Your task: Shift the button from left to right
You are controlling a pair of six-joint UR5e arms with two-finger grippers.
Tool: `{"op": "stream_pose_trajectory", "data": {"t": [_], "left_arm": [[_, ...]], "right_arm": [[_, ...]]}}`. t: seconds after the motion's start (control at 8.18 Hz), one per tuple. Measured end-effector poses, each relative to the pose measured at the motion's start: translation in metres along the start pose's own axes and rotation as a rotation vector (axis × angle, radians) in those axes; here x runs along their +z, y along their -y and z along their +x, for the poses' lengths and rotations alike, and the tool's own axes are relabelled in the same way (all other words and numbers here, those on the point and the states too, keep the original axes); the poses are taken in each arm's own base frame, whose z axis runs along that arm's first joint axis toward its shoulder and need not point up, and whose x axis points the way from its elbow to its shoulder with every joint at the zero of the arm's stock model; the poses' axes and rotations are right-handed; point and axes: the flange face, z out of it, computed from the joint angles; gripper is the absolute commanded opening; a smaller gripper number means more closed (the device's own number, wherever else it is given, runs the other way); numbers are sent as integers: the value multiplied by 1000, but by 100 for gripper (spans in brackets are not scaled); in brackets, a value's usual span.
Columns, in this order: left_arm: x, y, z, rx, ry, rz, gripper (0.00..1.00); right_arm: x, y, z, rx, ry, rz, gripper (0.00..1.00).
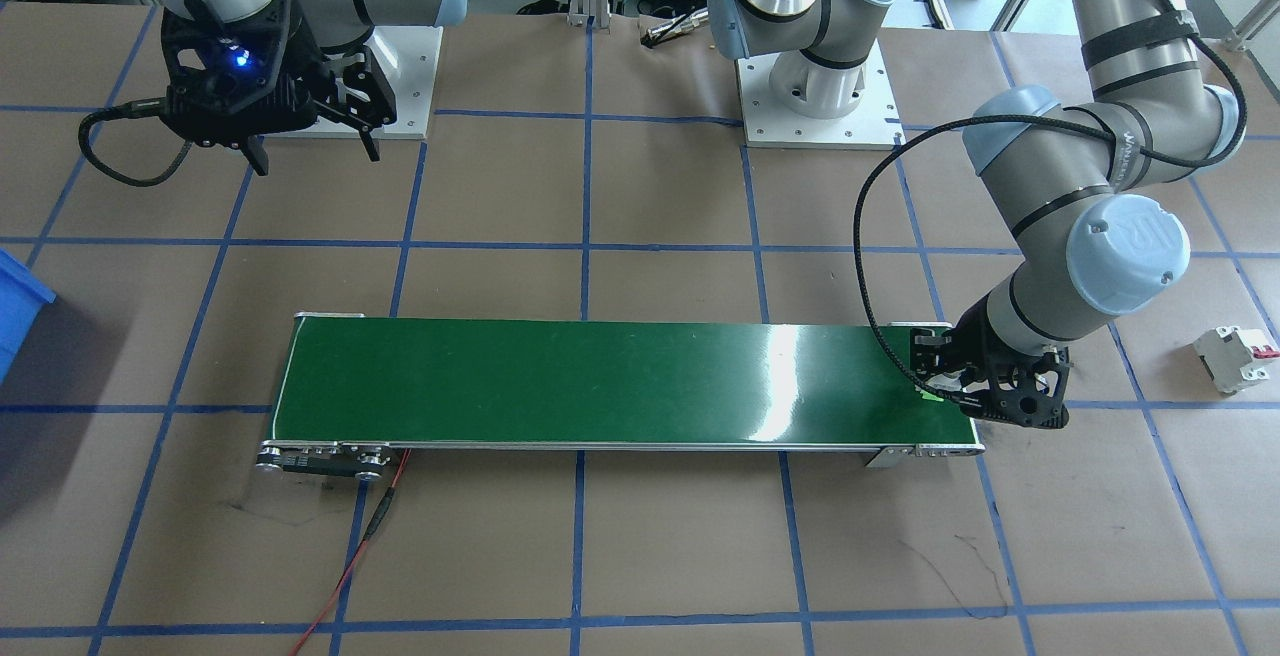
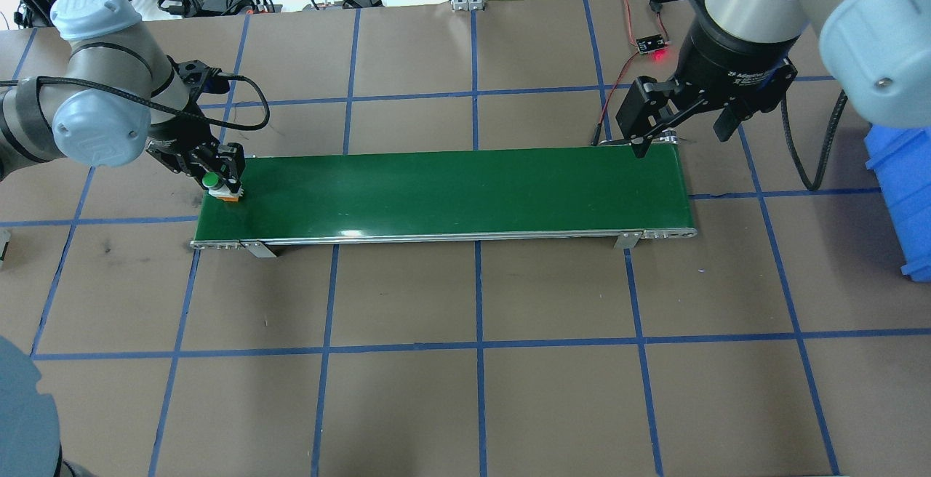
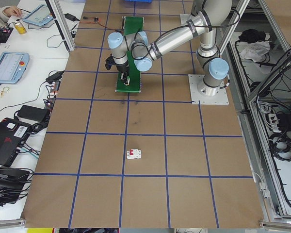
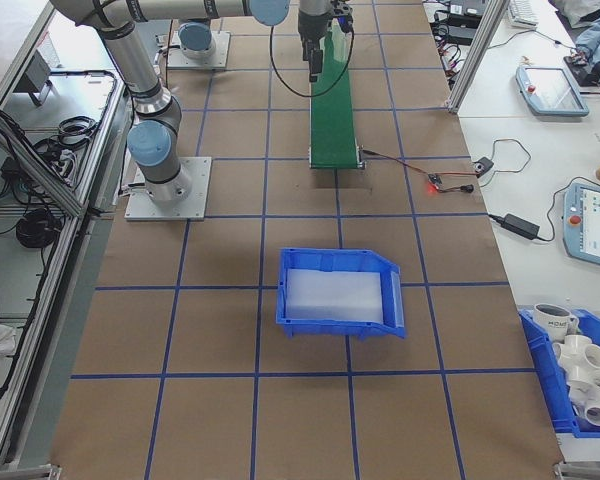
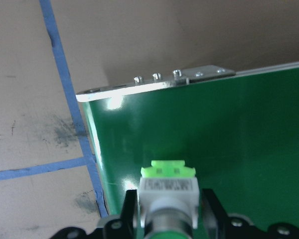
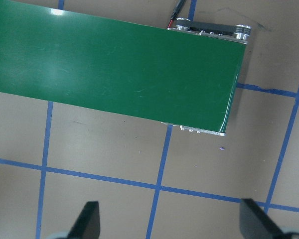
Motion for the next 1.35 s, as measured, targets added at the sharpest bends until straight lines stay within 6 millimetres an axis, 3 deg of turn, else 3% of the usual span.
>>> {"op": "stream_pose_trajectory", "data": {"t": [0.24,0.37,0.49,0.73,0.86,0.98,1.35], "left_arm": [[-9,-2,8,9,2,4,100],[-19,-5,21,23,4,8,100],[-39,-13,42,43,10,20,100],[-101,-47,94,36,35,84,100],[-129,-66,114,33,48,130,100],[-145,-79,127,34,56,153,100],[-150,-95,137,37,48,89,100]], "right_arm": [[0,0,0,0,0,-3,100],[0,0,0,0,-1,-3,100],[0,0,0,1,-1,-3,100],[0,0,1,-6,-7,3,100],[-2,2,2,-22,-12,16,100],[-4,5,3,-33,-18,37,100],[10,25,8,-35,-26,54,100]]}}
